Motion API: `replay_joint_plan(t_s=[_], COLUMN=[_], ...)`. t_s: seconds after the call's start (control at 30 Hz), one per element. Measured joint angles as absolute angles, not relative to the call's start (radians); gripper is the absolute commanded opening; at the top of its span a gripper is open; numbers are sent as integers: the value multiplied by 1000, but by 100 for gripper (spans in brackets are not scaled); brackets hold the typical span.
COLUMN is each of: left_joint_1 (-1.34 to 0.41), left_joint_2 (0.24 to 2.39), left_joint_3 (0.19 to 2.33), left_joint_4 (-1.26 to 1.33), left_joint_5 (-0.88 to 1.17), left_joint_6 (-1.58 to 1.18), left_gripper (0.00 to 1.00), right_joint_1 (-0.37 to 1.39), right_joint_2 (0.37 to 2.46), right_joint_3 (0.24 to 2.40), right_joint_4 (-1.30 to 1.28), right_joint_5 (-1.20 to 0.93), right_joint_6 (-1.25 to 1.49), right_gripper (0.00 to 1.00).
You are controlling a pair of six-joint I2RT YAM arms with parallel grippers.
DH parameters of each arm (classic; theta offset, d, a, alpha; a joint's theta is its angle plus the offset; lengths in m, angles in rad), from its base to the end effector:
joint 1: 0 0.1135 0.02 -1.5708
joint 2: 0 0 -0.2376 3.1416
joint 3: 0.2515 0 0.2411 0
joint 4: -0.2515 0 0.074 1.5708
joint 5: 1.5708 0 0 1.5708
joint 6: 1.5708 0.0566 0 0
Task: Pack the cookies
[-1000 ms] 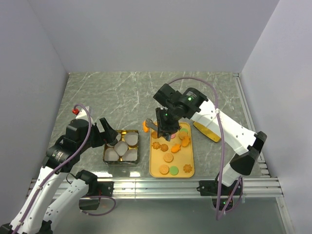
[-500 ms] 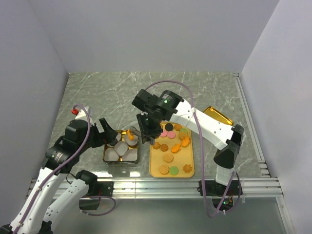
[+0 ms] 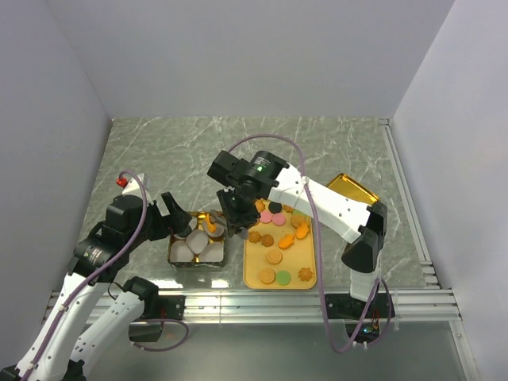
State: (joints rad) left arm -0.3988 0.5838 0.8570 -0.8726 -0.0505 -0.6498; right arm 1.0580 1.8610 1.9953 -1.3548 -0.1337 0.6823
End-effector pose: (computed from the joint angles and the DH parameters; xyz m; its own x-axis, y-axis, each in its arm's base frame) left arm 0.1285 -0.0510 0.2916 -0.6253 -0.3922 -0.6746 -0.0363 0.8782 -0.4769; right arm 0.1681 0.3139 0.3097 -0.9164 -0.3537 -0.1874 -0.3971 0.8626 0.3136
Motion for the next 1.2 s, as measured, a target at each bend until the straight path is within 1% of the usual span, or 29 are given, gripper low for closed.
replay_joint_plan(t_s=[0.7,0.8,0.9,1.07,1.1,1.2], left_joint_1=[-399,-399,-399,-399,-399,-399], left_joint_2=[581,577,577,577,577,577], left_joint_3=[857,857,857,857,857,857], left_joint_4=[-873,-873,-873,-873,-873,-873], left_joint_5=[-51,-51,-51,-51,-51,-51], left_joint_6=[-650,-650,-650,-650,-650,-650], left_gripper=[99,99,99,100,99,99], right_joint_1=[1063,1063,1063,1063,1063,1063], right_joint_2=[1890,1892,1900,1905,1905,1905], right_joint_3=[1936,1936,1936,1927,1927,1927], right_joint_4=[-1334,-1330,-1330,-1320,-1320,-1320], right_joint_5=[-86,-86,-86,-86,-86,-86], right_joint_6=[682,682,682,682,682,683], right_gripper=[18,23,29,34,39,43])
